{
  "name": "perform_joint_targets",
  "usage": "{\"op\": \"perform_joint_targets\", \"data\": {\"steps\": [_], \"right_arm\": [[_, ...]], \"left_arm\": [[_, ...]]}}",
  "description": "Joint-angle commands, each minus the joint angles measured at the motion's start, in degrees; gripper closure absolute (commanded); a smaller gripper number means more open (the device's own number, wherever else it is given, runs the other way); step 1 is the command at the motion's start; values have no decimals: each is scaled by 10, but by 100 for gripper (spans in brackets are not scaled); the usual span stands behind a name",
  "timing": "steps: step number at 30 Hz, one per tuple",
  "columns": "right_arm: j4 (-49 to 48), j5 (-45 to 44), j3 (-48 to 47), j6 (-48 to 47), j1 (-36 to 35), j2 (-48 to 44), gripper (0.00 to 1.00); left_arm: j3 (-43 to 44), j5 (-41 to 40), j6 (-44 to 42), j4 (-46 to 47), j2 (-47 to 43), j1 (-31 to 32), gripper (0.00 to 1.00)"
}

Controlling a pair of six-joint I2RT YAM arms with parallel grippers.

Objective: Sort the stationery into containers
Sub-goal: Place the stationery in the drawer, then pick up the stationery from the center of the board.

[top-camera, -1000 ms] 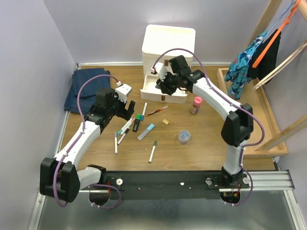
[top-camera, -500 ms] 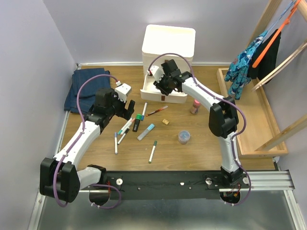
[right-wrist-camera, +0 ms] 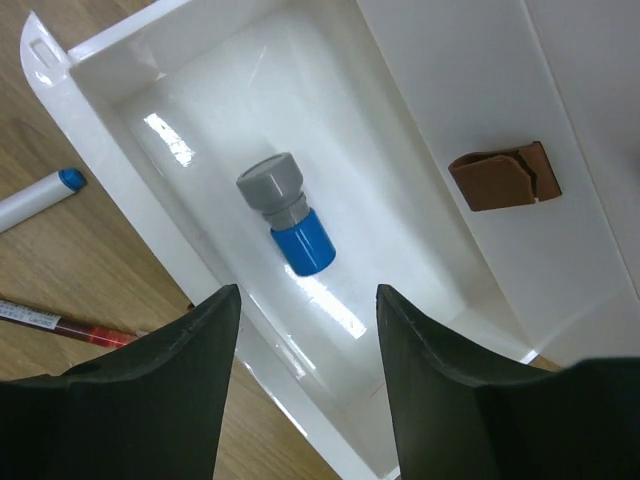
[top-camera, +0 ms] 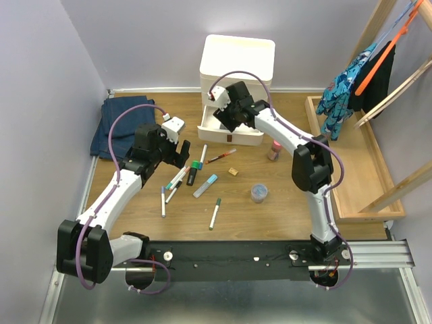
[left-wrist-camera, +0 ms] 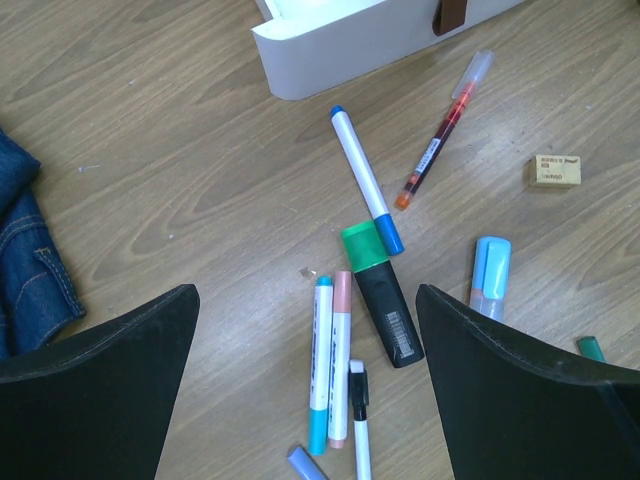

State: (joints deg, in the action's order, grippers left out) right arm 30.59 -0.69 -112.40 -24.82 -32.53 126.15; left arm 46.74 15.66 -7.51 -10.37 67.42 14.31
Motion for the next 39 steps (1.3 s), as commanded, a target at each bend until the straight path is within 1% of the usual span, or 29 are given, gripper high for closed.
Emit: {"op": "perform_joint_targets", "data": {"steps": [1, 2, 4, 5, 6, 8, 9, 11, 12, 16, 17, 20, 23, 27, 31, 39], "right_arm": [[5, 8, -28, 19, 2, -12, 35], [10, 43, -19, 20, 2, -33, 34], [42, 81, -7, 7, 2, -55, 34], [59, 136, 15, -2, 2, -66, 35], [76, 162, 29, -10, 1, -91, 35], [129, 216, 66, -26, -3, -107, 35], [143, 219, 108, -29, -8, -121, 35], [152, 213, 159, -25, -22, -139, 35], [149, 209, 209, -23, -26, -147, 35], [125, 180, 260, 5, -42, -158, 35], [121, 170, 262, 13, -42, -155, 35], [111, 145, 252, 16, -46, -137, 36], [108, 130, 228, 20, -50, -118, 36], [105, 112, 210, 21, -60, -85, 37], [106, 108, 214, 20, -74, -74, 37], [101, 97, 235, 30, -88, -65, 39]], "left_arm": [[5, -21, 5, 24, -4, -2, 1], [5, -29, 8, 28, -5, -3, 1], [8, -58, 16, 36, -7, -4, 1], [9, -69, 23, 38, -9, -5, 1], [8, -88, 26, 41, -11, -5, 1], [6, -104, 35, 48, -11, -5, 1], [3, -108, 36, 49, -10, -5, 1], [-5, -145, 50, 51, -9, -5, 1], [-15, -152, 58, 54, -10, -5, 1], [-26, -116, 37, 37, -20, -2, 1], [-27, -96, 35, 33, -23, -1, 1], [-34, -80, 28, 25, -29, 4, 1], [-41, -89, 26, 26, -32, 13, 1], [-47, -120, 16, 25, -37, 24, 1], [-53, -139, 7, 27, -42, 33, 1], [-68, -143, 10, 34, -49, 34, 1]]}}
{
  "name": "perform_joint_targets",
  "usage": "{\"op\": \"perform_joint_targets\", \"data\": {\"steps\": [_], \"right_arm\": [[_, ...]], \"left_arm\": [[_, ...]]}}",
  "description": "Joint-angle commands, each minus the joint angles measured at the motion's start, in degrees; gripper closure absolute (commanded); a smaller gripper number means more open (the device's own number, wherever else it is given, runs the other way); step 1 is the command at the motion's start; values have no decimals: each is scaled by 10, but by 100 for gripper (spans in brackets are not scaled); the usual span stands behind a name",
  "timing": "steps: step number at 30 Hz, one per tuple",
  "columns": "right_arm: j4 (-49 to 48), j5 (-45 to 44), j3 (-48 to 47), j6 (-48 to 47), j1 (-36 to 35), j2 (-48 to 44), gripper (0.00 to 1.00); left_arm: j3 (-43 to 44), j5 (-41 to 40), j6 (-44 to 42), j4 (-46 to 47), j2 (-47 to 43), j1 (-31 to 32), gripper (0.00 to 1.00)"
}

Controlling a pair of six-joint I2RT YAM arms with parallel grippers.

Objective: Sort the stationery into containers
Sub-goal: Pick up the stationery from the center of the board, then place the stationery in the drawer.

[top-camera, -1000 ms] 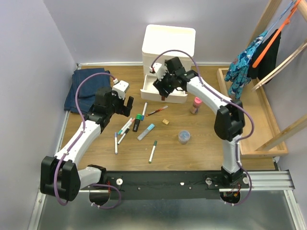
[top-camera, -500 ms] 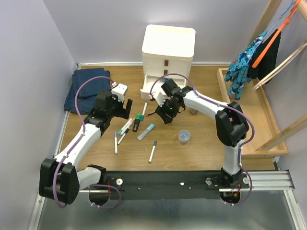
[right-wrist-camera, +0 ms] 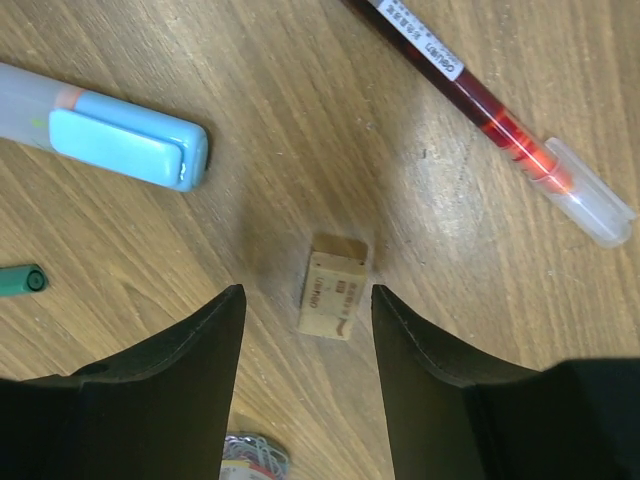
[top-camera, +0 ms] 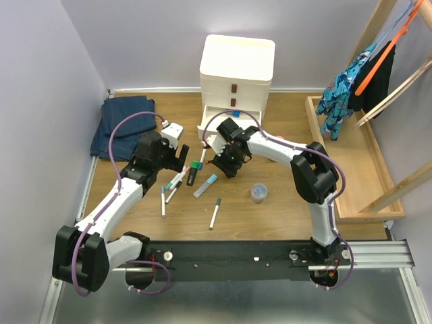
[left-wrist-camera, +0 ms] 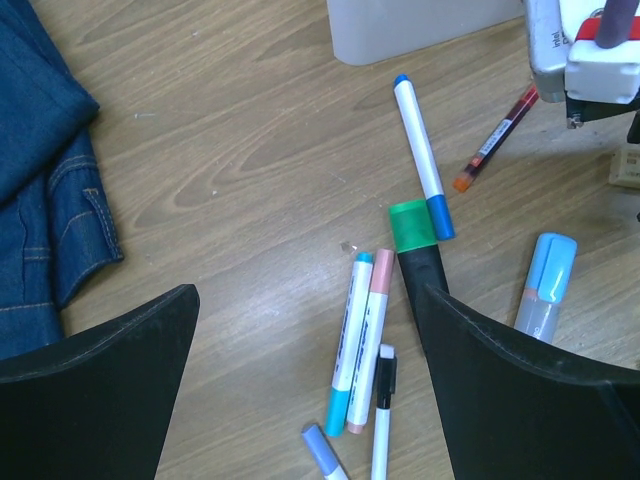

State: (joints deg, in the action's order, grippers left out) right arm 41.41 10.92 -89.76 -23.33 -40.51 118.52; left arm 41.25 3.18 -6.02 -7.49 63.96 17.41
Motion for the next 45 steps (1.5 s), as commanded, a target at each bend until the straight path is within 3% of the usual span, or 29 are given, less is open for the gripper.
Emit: {"op": "perform_joint_targets", "data": {"steps": [1, 11, 14, 18, 22, 32, 40, 45], "right_arm": [[-9, -20, 9, 16, -8, 12, 39], [-19, -20, 17, 23, -7, 29, 47], [-23, -19, 20, 21, -6, 32, 52], [-23, -24, 13, 18, -6, 32, 71], [-11, -32, -9, 21, -7, 8, 72], [-33, -107, -123, -30, 0, -24, 72], [-48, -136, -265, -26, 38, 68, 75], [17, -145, -436, 0, 63, 178, 70]], "left_arm": [[-14, -19, -4, 5, -16, 3, 1], [-13, -24, -6, 8, -13, 3, 1], [-13, -24, -5, 10, -10, 3, 1], [-12, -22, -2, 10, -9, 3, 1], [-11, -24, -3, 11, -8, 3, 1], [-11, -18, 1, 19, 0, 3, 1], [1, -12, -8, 13, 8, 3, 1], [5, 1, -6, 12, 13, 2, 1]]}}
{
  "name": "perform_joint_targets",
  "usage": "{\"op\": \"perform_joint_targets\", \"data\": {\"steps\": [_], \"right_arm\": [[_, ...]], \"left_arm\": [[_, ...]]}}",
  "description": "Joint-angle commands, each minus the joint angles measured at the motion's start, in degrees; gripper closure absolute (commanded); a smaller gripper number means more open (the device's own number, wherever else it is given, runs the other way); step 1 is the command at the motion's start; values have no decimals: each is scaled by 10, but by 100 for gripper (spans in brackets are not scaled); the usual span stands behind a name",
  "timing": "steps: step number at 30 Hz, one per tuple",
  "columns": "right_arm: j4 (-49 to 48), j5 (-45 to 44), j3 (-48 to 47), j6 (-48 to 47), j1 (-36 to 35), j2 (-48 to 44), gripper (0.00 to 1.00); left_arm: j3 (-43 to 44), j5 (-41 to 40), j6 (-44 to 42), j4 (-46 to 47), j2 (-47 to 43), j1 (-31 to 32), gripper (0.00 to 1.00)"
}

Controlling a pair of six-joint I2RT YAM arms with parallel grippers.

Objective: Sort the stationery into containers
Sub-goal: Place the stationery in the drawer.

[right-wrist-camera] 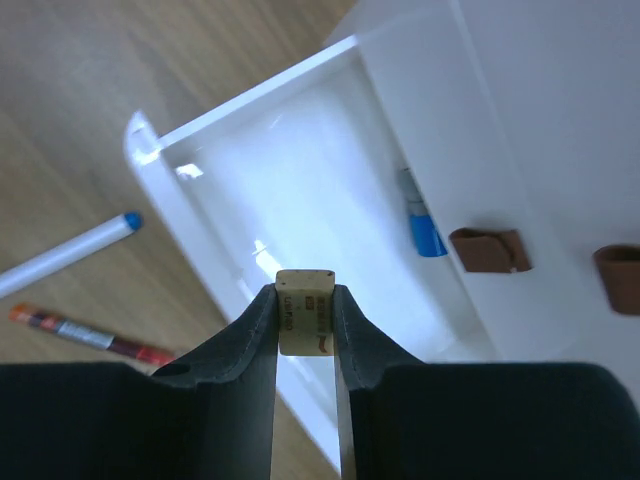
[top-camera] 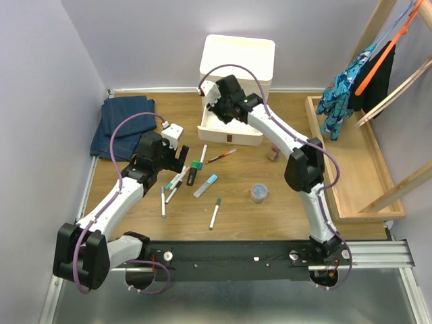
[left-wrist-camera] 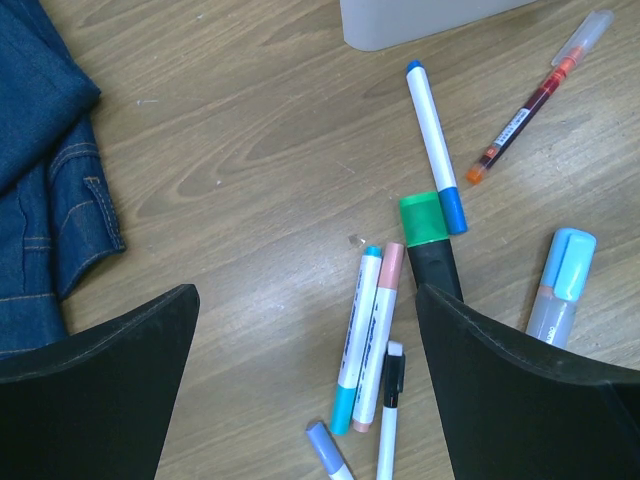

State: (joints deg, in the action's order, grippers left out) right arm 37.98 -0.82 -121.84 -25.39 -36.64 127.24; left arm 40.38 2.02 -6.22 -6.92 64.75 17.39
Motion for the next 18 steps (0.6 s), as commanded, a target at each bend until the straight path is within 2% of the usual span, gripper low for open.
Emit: {"op": "perform_joint_targets", "data": {"steps": [1, 2, 6, 7, 11, 15, 18], "right_arm": [[55, -30, -124, 21, 31, 99, 69], [53, -32, -128, 17, 32, 107, 68], [25, -37, -91, 17, 32, 101, 51], [19, -37, -84, 18, 32, 94, 49], [22, -31, -77, 31, 32, 81, 45], [32, 25, -68, 51, 32, 43, 44], [33, 72, -17, 71, 32, -21, 45]], "left_arm": [[15, 17, -1, 9, 8, 2, 1], [17, 24, 7, 9, 10, 2, 1], [28, 68, 34, 15, 22, 2, 1], [33, 92, 40, 22, 30, 3, 1], [44, 141, 91, 66, 67, 5, 1], [67, 207, 162, 153, 132, 12, 2], [89, 271, 247, 226, 200, 19, 11]]}}
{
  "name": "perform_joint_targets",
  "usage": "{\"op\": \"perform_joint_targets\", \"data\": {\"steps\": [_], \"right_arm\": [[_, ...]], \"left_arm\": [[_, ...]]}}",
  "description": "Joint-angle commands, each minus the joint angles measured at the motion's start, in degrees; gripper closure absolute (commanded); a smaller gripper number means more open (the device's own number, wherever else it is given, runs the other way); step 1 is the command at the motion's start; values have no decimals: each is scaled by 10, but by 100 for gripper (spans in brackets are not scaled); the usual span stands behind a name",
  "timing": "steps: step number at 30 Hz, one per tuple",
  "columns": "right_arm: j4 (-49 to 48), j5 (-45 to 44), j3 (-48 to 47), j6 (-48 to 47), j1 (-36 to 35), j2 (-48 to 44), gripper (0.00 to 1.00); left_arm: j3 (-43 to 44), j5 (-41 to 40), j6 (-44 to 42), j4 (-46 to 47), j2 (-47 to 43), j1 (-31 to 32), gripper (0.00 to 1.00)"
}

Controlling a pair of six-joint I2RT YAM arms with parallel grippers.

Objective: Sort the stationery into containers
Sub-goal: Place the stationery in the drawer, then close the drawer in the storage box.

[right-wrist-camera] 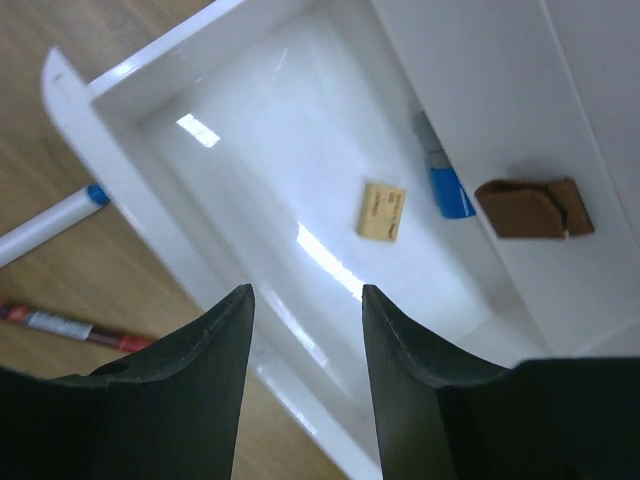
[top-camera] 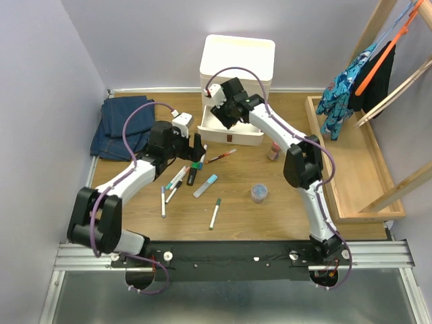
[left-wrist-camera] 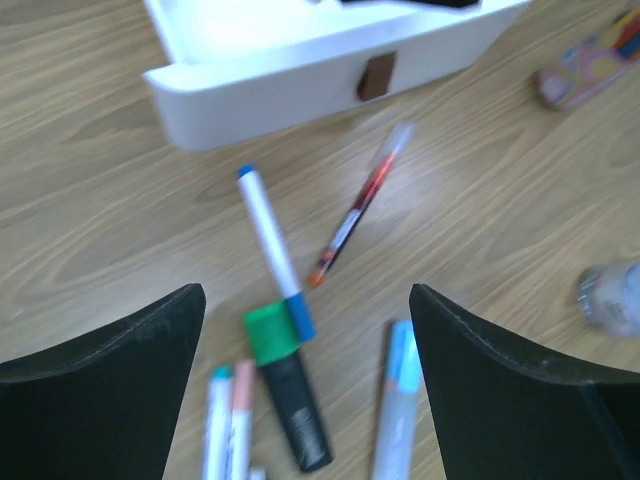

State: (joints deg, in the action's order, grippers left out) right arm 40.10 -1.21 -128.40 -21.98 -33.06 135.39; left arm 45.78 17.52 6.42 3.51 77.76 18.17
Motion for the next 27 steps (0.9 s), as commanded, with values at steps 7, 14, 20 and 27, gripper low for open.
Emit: {"op": "perform_joint_targets", "data": {"steps": [7, 14, 20, 27], "right_arm": [[-55, 129, 270, 58, -4, -283, 59], [-208, 98, 417, 121, -3, -391, 99], [-221, 74, 441, 134, -3, -406, 99], [-243, 46, 471, 137, -3, -423, 99]], "left_arm": [[77, 254, 342, 362, 257, 12, 62], [104, 231, 471, 493, 353, 12, 79], [131, 203, 550, 580, 419, 12, 82], [152, 179, 570, 605, 456, 12, 82]]}}
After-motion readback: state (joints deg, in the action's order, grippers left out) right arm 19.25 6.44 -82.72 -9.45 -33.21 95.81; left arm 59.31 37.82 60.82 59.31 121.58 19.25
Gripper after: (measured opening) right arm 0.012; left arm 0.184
